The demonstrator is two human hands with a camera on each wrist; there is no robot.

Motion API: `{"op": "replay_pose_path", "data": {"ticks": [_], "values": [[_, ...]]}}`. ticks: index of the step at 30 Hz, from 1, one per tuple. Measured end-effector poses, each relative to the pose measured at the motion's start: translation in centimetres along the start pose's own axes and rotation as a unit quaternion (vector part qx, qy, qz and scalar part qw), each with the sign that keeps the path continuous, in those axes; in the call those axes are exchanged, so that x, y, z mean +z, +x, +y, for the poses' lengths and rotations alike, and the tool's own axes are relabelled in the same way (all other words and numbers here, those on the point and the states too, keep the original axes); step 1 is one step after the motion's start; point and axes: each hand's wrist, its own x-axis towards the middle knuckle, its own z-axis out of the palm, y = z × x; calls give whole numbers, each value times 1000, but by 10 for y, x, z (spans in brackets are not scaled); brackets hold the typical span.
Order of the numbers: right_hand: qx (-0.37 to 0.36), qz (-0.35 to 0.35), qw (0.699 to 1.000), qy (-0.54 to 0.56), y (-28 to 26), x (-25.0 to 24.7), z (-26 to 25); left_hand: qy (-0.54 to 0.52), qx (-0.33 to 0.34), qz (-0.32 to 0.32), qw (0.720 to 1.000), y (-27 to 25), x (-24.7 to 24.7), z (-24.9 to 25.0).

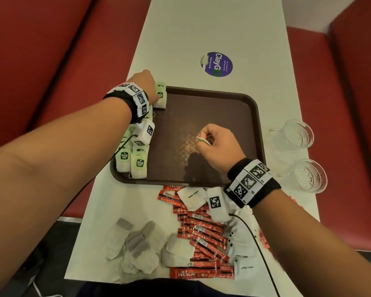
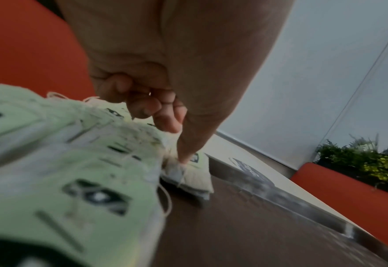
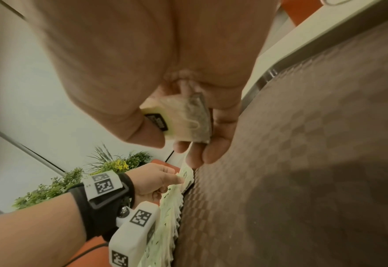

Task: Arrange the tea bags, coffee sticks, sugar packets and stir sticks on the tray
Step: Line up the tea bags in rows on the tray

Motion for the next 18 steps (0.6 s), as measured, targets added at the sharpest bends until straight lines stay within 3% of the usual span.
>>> {"op": "replay_pose_path", "data": {"ticks": [2, 8, 12, 15, 18], "values": [[-1, -2, 1000, 3, 0, 0, 1, -18, 5, 10, 1000, 0, 4, 5], [-3, -5, 1000, 13, 3, 4, -2, 26, 22, -43, 999, -2, 11, 14], [2, -7, 999, 36, 5, 5, -3, -9, 36, -16, 999, -12, 2, 13], [0, 0, 999, 36, 8, 6, -3, -113, 111, 20, 987, -33, -16, 15], [-8, 12, 1000, 16, 12, 6, -4, -179, 224, -58, 956, -69, -40, 21]]}}
